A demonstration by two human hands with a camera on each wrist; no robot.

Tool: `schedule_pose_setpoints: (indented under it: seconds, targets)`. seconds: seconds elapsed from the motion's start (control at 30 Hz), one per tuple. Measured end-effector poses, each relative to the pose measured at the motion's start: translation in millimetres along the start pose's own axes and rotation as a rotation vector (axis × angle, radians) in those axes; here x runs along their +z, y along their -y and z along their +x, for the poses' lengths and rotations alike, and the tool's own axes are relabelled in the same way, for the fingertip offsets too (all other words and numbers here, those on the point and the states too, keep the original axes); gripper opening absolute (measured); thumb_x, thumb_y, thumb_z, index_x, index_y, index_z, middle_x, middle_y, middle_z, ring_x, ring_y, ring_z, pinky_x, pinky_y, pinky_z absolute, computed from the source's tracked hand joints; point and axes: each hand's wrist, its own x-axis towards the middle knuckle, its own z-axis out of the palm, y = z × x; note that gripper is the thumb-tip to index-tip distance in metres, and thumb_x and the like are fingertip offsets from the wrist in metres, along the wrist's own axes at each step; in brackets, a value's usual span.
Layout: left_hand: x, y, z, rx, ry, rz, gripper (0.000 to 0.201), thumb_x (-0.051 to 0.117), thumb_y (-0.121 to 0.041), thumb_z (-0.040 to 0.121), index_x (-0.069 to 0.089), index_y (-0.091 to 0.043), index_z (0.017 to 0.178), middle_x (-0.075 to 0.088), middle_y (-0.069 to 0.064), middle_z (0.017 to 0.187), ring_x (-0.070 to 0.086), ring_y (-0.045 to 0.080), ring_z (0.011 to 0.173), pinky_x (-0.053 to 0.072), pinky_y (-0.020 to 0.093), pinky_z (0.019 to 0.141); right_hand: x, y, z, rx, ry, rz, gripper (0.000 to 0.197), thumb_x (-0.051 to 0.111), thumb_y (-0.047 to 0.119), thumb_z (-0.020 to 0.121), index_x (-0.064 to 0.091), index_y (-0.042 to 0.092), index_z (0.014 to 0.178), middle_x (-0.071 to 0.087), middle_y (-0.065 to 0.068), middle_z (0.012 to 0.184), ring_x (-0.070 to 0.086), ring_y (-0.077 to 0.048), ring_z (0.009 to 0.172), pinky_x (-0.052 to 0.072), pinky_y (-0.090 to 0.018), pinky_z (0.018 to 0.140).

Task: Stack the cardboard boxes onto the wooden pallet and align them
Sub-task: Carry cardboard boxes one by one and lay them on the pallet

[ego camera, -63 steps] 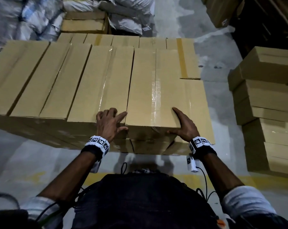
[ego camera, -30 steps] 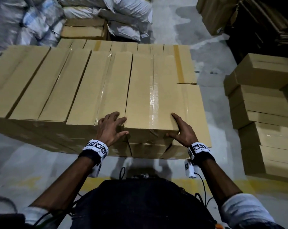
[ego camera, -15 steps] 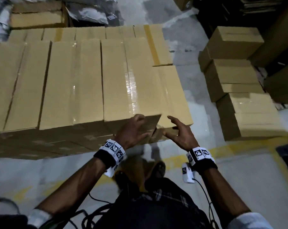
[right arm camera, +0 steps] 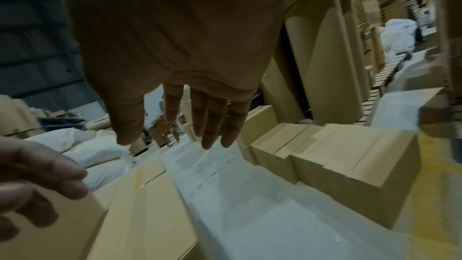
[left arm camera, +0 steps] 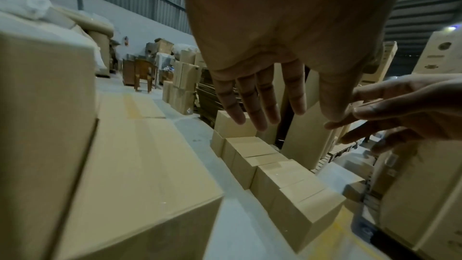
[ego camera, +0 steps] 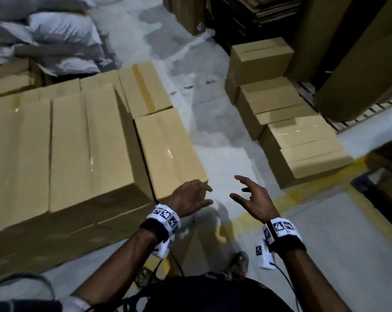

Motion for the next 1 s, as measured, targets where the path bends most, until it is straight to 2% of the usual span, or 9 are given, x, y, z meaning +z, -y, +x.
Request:
schedule_pose_setpoints:
  seconds: [0.1,0.23,0.37,0.47,0.6,0.73,0.8,0.87,1.0]
  targets:
    - [26,-44,62,0.008,-0.003,-0.068,0.041,0.075,-0.046,0.092,0.07,-0.023,0.125,0.068,-0.001,0.12,0.06,0.013,0.097,0.049,0.027,0.089,-59,-36,2,0.053,-0.092,0.051,0.058,0.078,0.049,0.088,0.055,0.042,0.141,0.059,0.014,0.138,0.063,-0.012,0.112,0.055,-0.044,0.097]
    - [47,-91,130,0.069,-0.045,-0.092,0.042,0.073,-0.055,0.087,0.073,-0.026,0.118,0.071,-0.004,0.113,0.063,0.013,0.085,0.052,0.032,0.081,-123,-70,9,0.107,-0.151,0.05,0.057,0.078,0.045,0.089,0.056,0.039,0.141,0.06,0.01,0.141,0.062,-0.01,0.11,0.054,-0.04,0.095]
    - [50,-118,203,0.085,-0.085,-0.081,0.042,0.068,-0.061,0.083,0.073,-0.032,0.114,0.071,-0.011,0.11,0.064,0.011,0.084,0.053,0.033,0.081,-166,-97,42,0.144,-0.209,0.102,0.056,0.078,0.049,0.088,0.057,0.042,0.139,0.06,0.012,0.139,0.063,-0.011,0.113,0.055,-0.043,0.096]
    - [49,-127,261,0.071,-0.101,-0.115,0.033,0.078,-0.052,0.085,0.075,-0.032,0.111,0.071,-0.011,0.109,0.064,0.011,0.087,0.052,0.032,0.084,-188,-115,78,0.161,-0.231,0.096,0.056,0.079,0.05,0.087,0.057,0.044,0.138,0.065,0.012,0.13,0.065,-0.011,0.111,0.056,-0.043,0.095]
    - [44,-127,353,0.054,-0.119,-0.191,0.029,0.083,-0.041,0.085,0.077,-0.027,0.11,0.072,-0.007,0.11,0.065,0.013,0.092,0.053,0.032,0.086,-221,-130,152,0.164,-0.247,0.115,0.057,0.077,0.055,0.085,0.056,0.045,0.137,0.066,0.011,0.131,0.065,-0.008,0.11,0.057,-0.042,0.093]
    - [22,-112,457,0.051,-0.112,-0.199,0.032,0.083,-0.043,0.084,0.076,-0.027,0.111,0.071,-0.006,0.112,0.064,0.013,0.094,0.055,0.036,0.087,-259,-134,257,0.154,-0.225,0.108,0.065,0.071,0.068,0.078,0.055,0.045,0.137,0.066,0.015,0.132,0.066,-0.012,0.113,0.056,-0.043,0.096]
    - [-5,-105,512,0.046,-0.098,-0.211,0.033,0.081,-0.046,0.085,0.076,-0.028,0.112,0.071,-0.006,0.113,0.065,0.014,0.095,0.056,0.038,0.086,-281,-128,315,0.171,-0.212,0.089,0.068,0.071,0.068,0.078,0.056,0.042,0.138,0.065,0.012,0.136,0.065,-0.017,0.117,0.054,-0.043,0.099]
    - [-39,-98,563,0.036,-0.105,-0.201,0.033,0.079,-0.048,0.086,0.075,-0.029,0.113,0.07,-0.007,0.113,0.065,0.013,0.097,0.056,0.037,0.085,-304,-116,370,0.194,-0.189,0.075,0.064,0.075,0.059,0.083,0.056,0.038,0.14,0.063,0.007,0.138,0.063,-0.019,0.12,0.054,-0.043,0.1]
    - [-103,-77,649,0.033,-0.132,-0.15,0.035,0.078,-0.047,0.088,0.075,-0.026,0.115,0.07,-0.005,0.114,0.063,0.014,0.098,0.054,0.037,0.086,-336,-100,473,0.165,-0.181,0.08,0.059,0.074,0.059,0.083,0.055,0.045,0.136,0.063,0.011,0.134,0.062,-0.019,0.122,0.054,-0.045,0.1]
